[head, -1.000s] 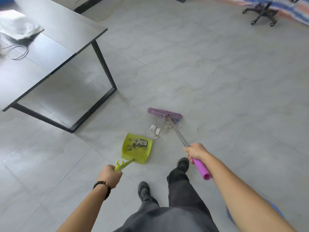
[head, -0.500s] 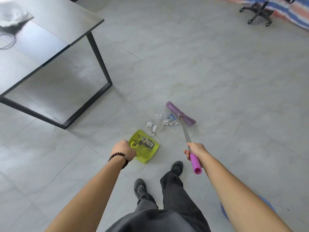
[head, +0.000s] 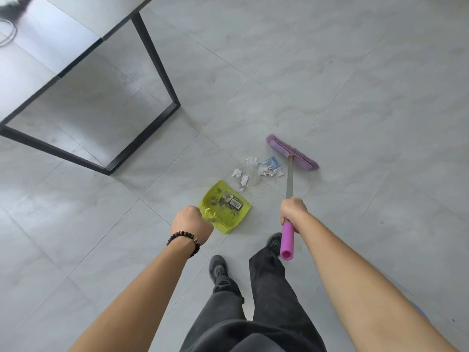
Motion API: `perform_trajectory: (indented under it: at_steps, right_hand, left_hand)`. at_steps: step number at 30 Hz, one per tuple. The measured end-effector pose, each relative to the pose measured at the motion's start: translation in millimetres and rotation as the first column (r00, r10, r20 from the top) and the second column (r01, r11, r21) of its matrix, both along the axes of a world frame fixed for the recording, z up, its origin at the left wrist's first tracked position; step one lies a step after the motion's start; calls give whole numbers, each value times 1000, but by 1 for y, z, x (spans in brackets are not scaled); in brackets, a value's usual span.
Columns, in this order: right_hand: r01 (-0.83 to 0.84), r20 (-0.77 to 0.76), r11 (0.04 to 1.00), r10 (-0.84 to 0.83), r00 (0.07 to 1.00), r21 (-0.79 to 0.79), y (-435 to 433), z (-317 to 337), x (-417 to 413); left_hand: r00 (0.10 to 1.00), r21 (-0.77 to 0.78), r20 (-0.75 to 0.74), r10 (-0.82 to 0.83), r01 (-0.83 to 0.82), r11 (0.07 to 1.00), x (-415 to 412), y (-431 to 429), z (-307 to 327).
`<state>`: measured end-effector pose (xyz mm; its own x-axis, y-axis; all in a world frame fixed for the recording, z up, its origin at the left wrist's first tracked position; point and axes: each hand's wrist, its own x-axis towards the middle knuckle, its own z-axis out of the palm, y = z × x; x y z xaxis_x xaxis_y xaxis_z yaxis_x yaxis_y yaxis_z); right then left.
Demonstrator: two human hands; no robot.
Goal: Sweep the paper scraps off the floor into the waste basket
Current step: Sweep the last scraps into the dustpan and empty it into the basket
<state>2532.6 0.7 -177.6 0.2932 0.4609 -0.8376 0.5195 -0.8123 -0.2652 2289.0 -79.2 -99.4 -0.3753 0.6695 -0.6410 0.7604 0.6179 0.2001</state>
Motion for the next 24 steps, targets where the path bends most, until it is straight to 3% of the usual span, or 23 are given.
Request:
perform_trajectory:
  at_steps: [5,10,14,24]
  right_hand:
    - [-242,-8,968,242,970,-66,-41,23,-13]
    - [-375,-123,911,358,926,-170,-103,60,-3]
    - [-302,-319,916,212,924,-266,-122,94,-1]
    - [-89,-308,962,5,951,-259,-71,153,26]
  left_hand:
    - [1000,-10,4,6,-6,1000,10,5,1]
    - [999,-10,49,22,-21,1000,14,8,6]
    - [998,-17,66,1,0,1000,13,7,12]
    - [986,-61,135,102,-94,994,-19,3,18]
